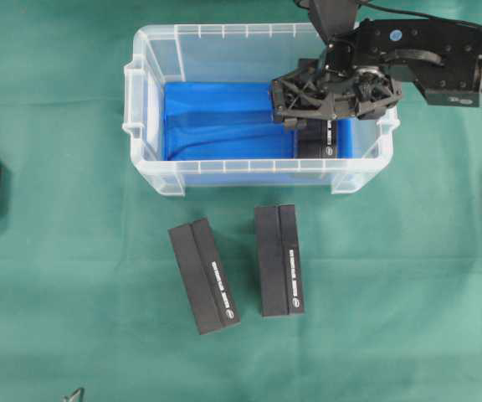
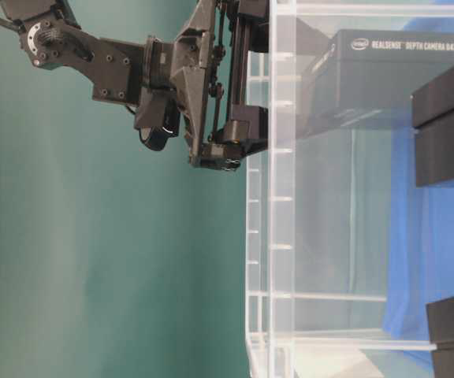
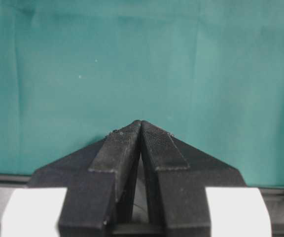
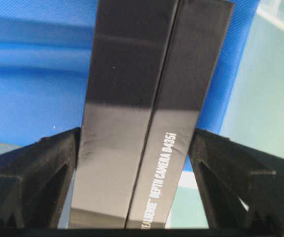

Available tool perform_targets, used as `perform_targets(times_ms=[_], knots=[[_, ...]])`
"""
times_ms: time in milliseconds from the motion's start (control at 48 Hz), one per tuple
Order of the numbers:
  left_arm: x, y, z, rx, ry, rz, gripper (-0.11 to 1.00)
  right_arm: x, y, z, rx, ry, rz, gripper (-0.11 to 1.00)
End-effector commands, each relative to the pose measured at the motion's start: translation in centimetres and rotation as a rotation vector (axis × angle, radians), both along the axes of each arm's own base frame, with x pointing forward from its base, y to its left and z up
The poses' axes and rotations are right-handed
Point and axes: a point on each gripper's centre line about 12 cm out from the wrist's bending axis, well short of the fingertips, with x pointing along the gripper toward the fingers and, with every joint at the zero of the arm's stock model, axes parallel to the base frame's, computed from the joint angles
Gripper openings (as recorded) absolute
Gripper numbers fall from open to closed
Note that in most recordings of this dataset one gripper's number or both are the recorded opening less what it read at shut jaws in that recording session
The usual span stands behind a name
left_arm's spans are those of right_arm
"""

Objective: Take the box out of the case with the right arm.
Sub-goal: 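Lower the open right gripper around the right box and close, then lift the right box up out of the case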

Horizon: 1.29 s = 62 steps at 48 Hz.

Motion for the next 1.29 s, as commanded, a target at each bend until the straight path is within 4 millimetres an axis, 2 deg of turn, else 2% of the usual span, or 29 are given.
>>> perform_targets(times_ms=[0, 229, 271, 355, 375, 1001, 1272], knots=[[0.2, 0.0, 0.5, 0.001, -0.020, 0.002, 0.00, -0.1, -0.1, -0.1, 0.004, -0.003, -0.007, 0.89], [0.2, 0.0, 0.5, 0.001, -0.020, 0.001, 0.00, -0.1, -0.1, -0.1, 0.005, 0.002, -0.008, 0.86], [0.2, 0.0, 0.5, 0.001, -0.020, 0.001, 0.00, -0.2, -0.1, -0.1, 0.007, 0.008, -0.010, 0.83], [0.2, 0.0, 0.5, 0.001, -0.020, 0.002, 0.00, -0.3, -0.1, 0.0, 0.009, 0.018, -0.010, 0.66], [0.1, 0.1, 0.6, 0.001, -0.022, 0.002, 0.00, -0.3, -0.1, 0.0, 0.008, 0.018, -0.007, 0.65], [0.2, 0.0, 0.5, 0.001, -0.022, 0.001, 0.00, 0.1, -0.3, 0.8, -0.004, 0.004, -0.005, 0.65], [0.2, 0.0, 0.5, 0.001, -0.022, 0.001, 0.00, -0.4, -0.2, 2.5, -0.012, 0.001, -0.006, 0.65]])
